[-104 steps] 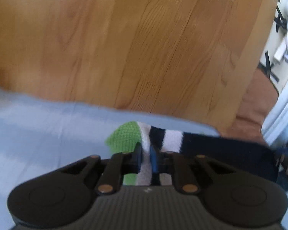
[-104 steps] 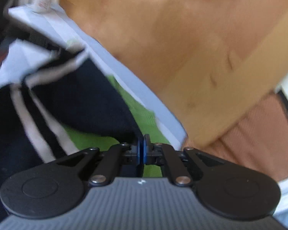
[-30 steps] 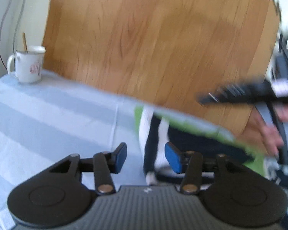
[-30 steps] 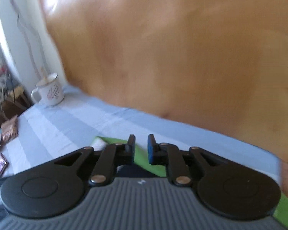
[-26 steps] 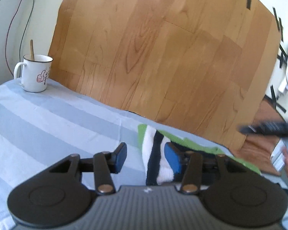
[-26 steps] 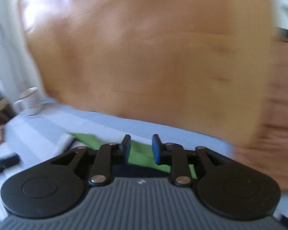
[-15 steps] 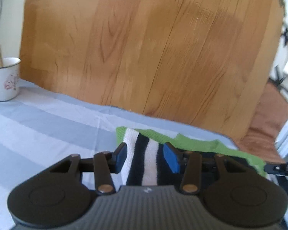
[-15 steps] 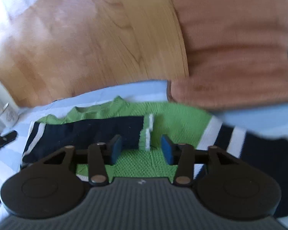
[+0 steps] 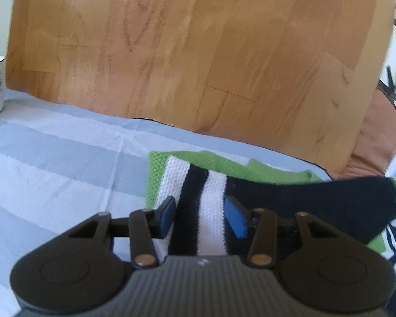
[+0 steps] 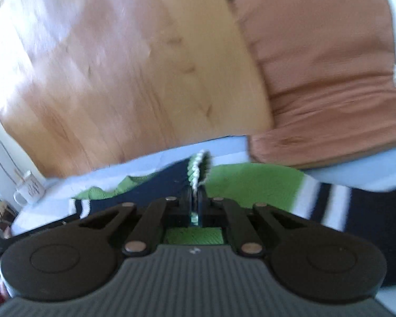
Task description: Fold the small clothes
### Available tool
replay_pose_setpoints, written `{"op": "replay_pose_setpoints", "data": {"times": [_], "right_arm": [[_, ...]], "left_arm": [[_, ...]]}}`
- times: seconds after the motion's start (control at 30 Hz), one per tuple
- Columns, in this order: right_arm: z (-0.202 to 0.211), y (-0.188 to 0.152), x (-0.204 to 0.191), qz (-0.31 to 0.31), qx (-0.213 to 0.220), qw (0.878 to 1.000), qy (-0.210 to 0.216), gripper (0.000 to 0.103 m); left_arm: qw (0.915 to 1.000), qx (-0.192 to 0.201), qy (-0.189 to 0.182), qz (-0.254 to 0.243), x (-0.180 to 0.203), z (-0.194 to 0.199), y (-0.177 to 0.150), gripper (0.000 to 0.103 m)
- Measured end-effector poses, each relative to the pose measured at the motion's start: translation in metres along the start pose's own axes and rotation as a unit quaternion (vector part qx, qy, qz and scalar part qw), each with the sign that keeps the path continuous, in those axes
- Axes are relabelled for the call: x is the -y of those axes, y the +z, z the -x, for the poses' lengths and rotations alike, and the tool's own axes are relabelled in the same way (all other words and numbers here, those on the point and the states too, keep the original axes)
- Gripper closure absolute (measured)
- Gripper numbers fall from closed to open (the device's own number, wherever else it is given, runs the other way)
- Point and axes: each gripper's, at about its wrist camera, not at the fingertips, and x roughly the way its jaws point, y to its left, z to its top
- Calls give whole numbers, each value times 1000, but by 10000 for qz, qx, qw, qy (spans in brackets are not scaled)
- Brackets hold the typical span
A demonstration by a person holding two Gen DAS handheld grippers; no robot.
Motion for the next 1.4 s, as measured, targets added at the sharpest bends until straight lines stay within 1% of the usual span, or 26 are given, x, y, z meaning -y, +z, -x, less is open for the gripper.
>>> {"op": "replay_pose_setpoints", "data": {"times": [0.07, 0.13, 0.17, 0.2, 0.23, 0.27, 0.3, 0.37, 0.43, 0.47, 0.5, 0.53, 0.6, 0.63, 0.7, 0.73, 0.8, 0.83, 0.87, 0.93, 1.03, 1.1, 1.17, 1.27, 1.33, 1.4], "right_arm": [[5, -11, 7, 45, -155, 9997, -193, 96], [-5, -26, 12, 208, -492, 9975, -472, 94], [-11, -32, 14, 310, -622, 9953, -669, 92], [-14, -36, 14, 405, -601, 9934, -886, 90], [-12, -36, 14, 458, -463, 9927, -1012, 82], [-7, -33, 12, 449, -285, 9932, -1035, 70], [-1, -31, 9, 420, -53, 9940, -1009, 66], [11, -24, 0, 431, 342, 9950, -833, 65], [15, -21, -14, 578, 439, 9960, -521, 65], [13, -23, -20, 673, 406, 9964, -326, 65], [8, -25, -26, 726, 304, 9968, -131, 65], [1, -28, -29, 734, 148, 9972, 49, 67], [-16, -35, -29, 627, -164, 9977, 209, 67], [-25, -40, -26, 573, -323, 9976, 205, 67], [-38, -50, -14, 411, -600, 9973, -93, 67], [-38, -54, -4, 265, -575, 9979, -122, 75], [-23, -55, 11, -75, -509, 9987, 25, 75], [-12, -54, 19, -246, -430, 9988, 57, 73], [4, -53, 28, -350, -241, 9991, 32, 72], [41, -53, 48, -546, 202, 9982, -131, 71], [104, -60, 95, -1150, 817, 9877, -679, 69], [138, -70, 128, -1594, 1083, 9749, -1114, 67], [163, -80, 162, -2134, 1237, 9584, -1437, 66], [178, -92, 201, -2846, 1347, 9364, -1549, 66], [181, -94, 221, -3176, 1435, 9243, -1556, 66], [174, -92, 230, -3418, 1484, 9152, -1535, 66]], "left_arm": [[9998, -72, -1, -161, 5, -4, 0, 60], [9994, -108, 55, -309, 11, -3, 1, 59], [9994, -115, 65, -334, 11, -2, 1, 59], [9994, -114, 54, -324, 11, -2, 1, 58], [9996, -93, 23, -282, 10, -1, 1, 58], [9997, -50, -9, -235, 9, 1, 2, 58], [9998, 63, -48, -169, 7, 4, 2, 58], [9986, 505, -122, -72, 4, 17, 5, 57], [9957, 919, -68, -6, 0, 27, 8, 56], [9954, 958, -23, 7, -1, 27, 9, 56], [9963, 864, 48, 3, -3, 23, 10, 56], [9976, 672, 163, -17, -3, 15, 9, 56], [9991, 80, 409, -66, -2, -5, 11, 59], [9991, -64, 419, -19, -3, -10, 13, 59], [9990, -111, 394, 177, -11, -12, 14, 54], [9991, -94, 342, 245, -14, -11, 15, 53], [9991, -101, 316, 268, -15, -10, 16, 52], [9991, -95, 327, 246, -15, -9, 15, 51], [9992, -49, 310, 248, -15, -7, 14, 49], [9990, 293, 191, 281, -16, 7, 13, 49], [9974, 646, -30, 306, -12, 23, 12, 48], [9959, 860, -195, 182, -4, 32, 10, 48], [9946, 986, -314, -123, 9, 39, 7, 48], [9938, 831, -428, -596, 30, 33, -2, 48], [9927, 646, -277, -980, 44, 26, -8, 48], [9922, 446, -130, -1156, 51, 17, -8, 49]]}}
